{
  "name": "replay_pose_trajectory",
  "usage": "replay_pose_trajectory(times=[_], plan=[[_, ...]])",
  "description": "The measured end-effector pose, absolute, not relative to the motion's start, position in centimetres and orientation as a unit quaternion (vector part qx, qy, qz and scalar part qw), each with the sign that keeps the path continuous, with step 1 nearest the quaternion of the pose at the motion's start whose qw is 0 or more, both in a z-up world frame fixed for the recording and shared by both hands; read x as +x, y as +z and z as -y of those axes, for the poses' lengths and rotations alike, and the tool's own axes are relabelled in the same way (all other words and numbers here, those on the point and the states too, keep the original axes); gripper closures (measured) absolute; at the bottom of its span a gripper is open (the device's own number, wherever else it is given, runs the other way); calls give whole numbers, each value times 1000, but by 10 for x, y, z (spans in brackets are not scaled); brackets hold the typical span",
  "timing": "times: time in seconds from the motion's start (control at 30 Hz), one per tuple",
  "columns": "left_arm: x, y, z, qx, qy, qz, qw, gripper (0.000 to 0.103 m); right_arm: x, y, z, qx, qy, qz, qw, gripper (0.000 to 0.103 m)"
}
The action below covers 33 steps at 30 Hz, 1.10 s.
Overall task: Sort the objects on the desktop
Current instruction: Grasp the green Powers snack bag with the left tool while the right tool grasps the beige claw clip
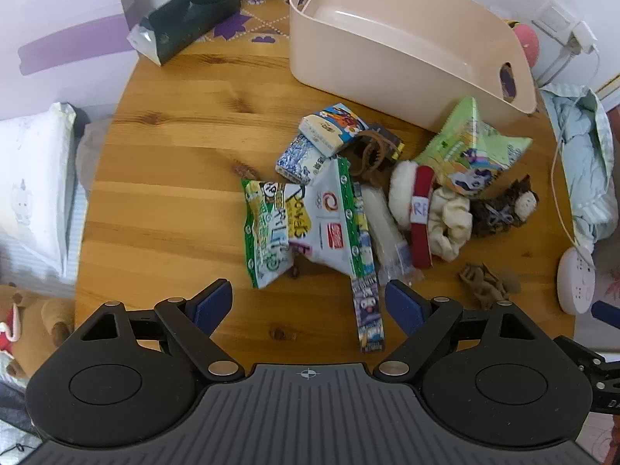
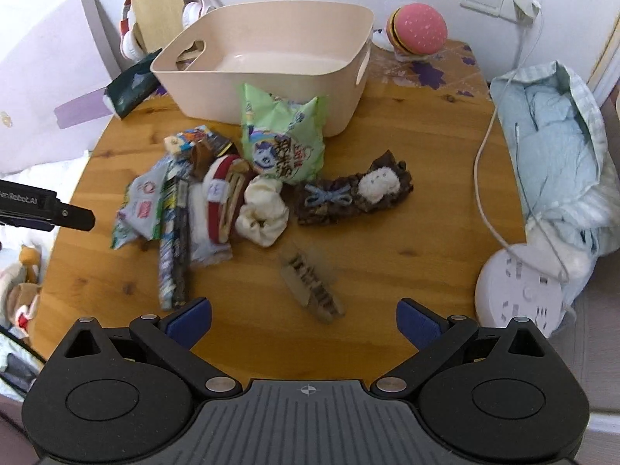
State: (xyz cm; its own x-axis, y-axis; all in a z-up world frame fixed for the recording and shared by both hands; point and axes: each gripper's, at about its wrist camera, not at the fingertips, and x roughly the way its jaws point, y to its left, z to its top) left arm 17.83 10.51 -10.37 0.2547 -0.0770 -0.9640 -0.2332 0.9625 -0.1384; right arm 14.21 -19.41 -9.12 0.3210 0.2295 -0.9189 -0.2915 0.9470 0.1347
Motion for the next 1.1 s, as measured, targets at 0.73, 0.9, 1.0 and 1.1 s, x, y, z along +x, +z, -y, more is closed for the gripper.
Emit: replay_pose_trajectory(times=[0.73,0.9,1.0,1.1], plan=[[240,-192,-148,-180,48,-621,761,15,175,-183,149,-201,216,-532,794,7],[243,-205,-147,-189,43,-613,766,15,178,-195,147,-204,207,-541,789,10],[244,-213,-147,-196,54,-608,768,15,180,-200,148,-203,201,-544,789,14],[243,-213,-146,-194,56,-595,778,15,182,-204,150,-199,199,-549,787,18]])
